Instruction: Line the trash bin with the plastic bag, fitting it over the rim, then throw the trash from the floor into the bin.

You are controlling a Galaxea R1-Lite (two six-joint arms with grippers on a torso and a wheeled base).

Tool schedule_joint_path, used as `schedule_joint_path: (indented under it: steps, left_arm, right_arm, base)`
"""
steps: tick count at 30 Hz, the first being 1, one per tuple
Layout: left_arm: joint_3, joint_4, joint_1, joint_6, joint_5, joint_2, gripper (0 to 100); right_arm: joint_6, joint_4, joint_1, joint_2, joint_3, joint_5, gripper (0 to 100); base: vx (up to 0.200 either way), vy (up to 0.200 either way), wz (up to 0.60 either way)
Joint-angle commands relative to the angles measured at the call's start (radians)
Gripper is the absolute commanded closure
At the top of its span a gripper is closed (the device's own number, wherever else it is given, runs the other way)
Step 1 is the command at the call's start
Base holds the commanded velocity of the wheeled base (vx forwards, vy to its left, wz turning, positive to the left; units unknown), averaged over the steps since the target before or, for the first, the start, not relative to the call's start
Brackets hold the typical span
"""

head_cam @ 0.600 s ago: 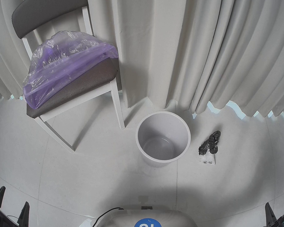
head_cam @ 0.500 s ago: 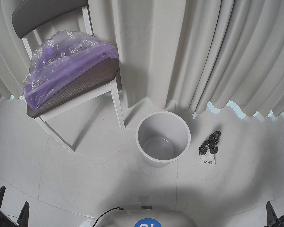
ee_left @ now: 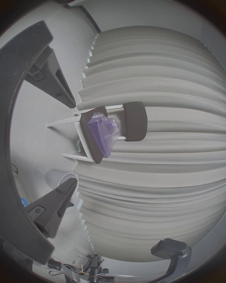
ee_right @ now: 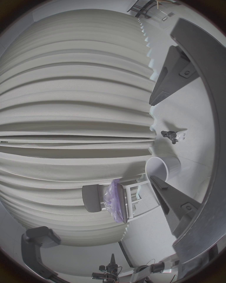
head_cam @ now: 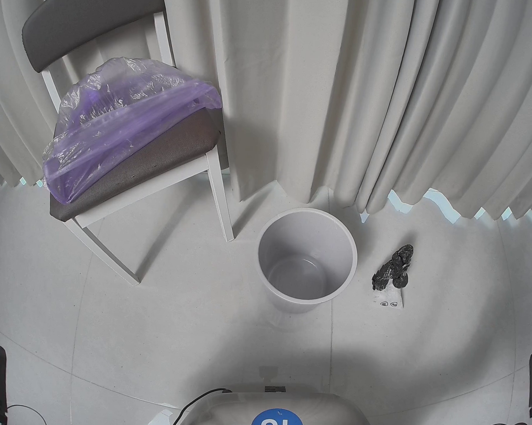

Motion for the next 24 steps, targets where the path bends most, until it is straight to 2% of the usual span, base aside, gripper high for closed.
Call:
schedule_joint_path:
  steps: [1, 5, 9, 10, 13, 14, 17, 24]
  left_arm:
    - [-0.225, 0.071, 0.011, 0.14, 0.077, 0.333, 0]
    - [-0.346, 0.1, 0.011, 0.243, 0.143, 0.546, 0]
    - [-0.405, 0.101, 0.015, 0.311, 0.17, 0.668, 0]
    - [-0.44, 0.103, 0.015, 0.34, 0.203, 0.731, 0]
    - [-0.52, 0.101, 0.007, 0.366, 0.266, 0.866, 0]
    - [-0.52, 0.101, 0.007, 0.366, 0.266, 0.866, 0]
    - [-0.59, 0.101, 0.015, 0.41, 0.307, 0.979, 0]
    - [-0.607, 0.083, 0.015, 0.419, 0.355, 1.071, 0]
  right_arm:
    - [-0.016, -0.015, -0.009, 0.374, -0.327, 0.014, 0]
    - [-0.023, -0.015, -0.007, 0.54, -0.462, 0.011, 0]
    - [-0.019, -0.016, -0.001, 0.627, -0.49, 0.011, 0]
    - [-0.014, -0.018, 0.0, 0.661, -0.496, 0.013, 0]
    - [0.001, -0.047, 0.007, 0.705, -0.481, 0.014, 0]
    - [0.001, -0.047, 0.007, 0.705, -0.481, 0.014, 0]
    - [0.064, -0.102, 0.023, 0.713, -0.433, 0.03, 0]
    - [0.086, -0.148, 0.085, 0.722, -0.445, 0.019, 0]
  base:
    - [0.0, 0.0, 0.0]
    - [0.0, 0.0, 0.0]
    - [0.0, 0.0, 0.0]
    - [0.0, 0.0, 0.0]
    - [0.0, 0.0, 0.0]
    - [0.0, 0.0, 0.0]
    - [0.0, 0.0, 0.0]
    - [0.0, 0.0, 0.0]
